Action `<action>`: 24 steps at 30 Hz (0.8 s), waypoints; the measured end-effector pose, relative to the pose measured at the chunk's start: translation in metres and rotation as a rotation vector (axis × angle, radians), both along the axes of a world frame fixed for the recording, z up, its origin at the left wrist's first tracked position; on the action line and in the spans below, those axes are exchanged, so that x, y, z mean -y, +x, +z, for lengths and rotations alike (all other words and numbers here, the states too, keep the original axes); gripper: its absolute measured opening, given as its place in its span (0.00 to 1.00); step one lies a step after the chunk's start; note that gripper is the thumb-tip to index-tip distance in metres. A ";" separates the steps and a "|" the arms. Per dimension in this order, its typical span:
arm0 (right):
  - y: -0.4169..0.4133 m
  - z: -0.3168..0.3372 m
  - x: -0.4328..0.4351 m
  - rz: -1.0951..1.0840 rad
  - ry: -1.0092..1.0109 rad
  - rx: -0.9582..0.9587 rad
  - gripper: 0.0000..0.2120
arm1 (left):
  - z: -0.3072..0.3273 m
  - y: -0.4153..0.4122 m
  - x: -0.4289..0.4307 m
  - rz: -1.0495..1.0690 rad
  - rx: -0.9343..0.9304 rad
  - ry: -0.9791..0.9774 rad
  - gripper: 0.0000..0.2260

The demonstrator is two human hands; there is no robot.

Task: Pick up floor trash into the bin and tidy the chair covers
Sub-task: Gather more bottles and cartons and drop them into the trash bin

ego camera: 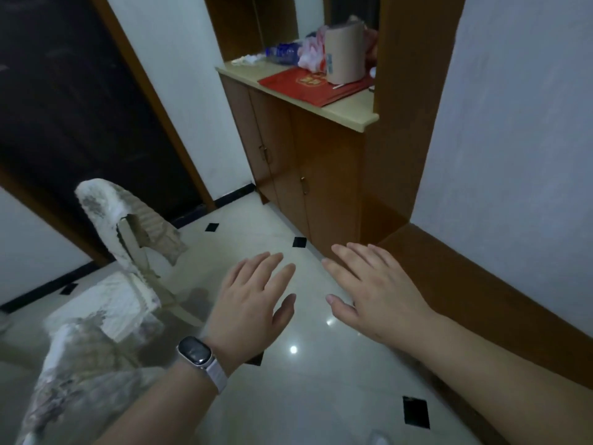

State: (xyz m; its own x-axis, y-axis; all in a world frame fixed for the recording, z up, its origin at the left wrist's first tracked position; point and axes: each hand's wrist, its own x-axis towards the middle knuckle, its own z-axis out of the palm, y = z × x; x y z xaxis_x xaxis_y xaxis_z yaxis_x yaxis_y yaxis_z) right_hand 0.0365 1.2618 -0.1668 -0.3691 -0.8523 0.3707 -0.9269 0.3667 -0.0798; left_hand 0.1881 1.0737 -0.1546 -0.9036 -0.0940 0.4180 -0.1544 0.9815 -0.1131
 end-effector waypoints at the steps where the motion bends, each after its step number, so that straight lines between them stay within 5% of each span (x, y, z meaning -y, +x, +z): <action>1: -0.019 0.004 0.007 0.021 0.008 -0.004 0.25 | 0.003 -0.014 0.004 0.025 -0.002 -0.009 0.19; 14: -0.108 -0.003 0.147 0.189 0.046 0.032 0.25 | -0.009 -0.081 0.108 0.194 -0.017 -0.006 0.18; 24: -0.161 0.005 0.342 0.196 0.105 -0.088 0.25 | -0.029 -0.140 0.298 0.211 -0.118 0.078 0.18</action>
State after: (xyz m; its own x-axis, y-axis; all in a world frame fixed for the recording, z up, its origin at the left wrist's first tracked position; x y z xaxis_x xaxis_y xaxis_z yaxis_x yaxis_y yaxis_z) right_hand -0.1245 0.9199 -0.1613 -0.1631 -0.9400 0.2998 -0.9828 0.1813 0.0340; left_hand 0.0482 0.7760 -0.1831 -0.8062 -0.3112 0.5032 -0.3640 0.9314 -0.0071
